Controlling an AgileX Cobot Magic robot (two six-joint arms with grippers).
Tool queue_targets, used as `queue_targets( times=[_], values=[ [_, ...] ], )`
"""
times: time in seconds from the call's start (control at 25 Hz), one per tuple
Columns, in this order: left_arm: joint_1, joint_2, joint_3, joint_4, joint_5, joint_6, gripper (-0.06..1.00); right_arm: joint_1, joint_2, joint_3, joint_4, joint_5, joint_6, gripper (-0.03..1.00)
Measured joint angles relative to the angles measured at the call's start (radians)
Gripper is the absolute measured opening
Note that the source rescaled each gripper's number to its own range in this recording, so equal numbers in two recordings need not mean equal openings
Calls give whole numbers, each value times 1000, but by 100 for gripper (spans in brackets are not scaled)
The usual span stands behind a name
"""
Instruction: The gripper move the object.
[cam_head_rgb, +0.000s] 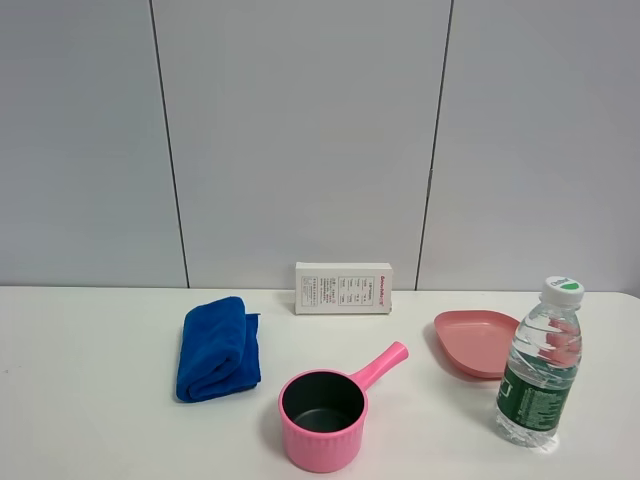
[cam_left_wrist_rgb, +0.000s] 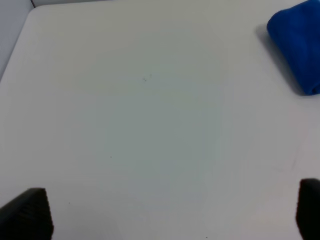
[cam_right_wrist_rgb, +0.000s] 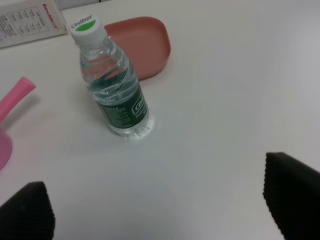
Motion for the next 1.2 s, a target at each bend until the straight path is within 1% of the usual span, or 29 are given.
queue_targets(
  times=[1.2],
  values=[
    [0, 0, 0, 0, 0, 0, 100, 0, 0, 0, 4, 0, 0, 61]
  ],
)
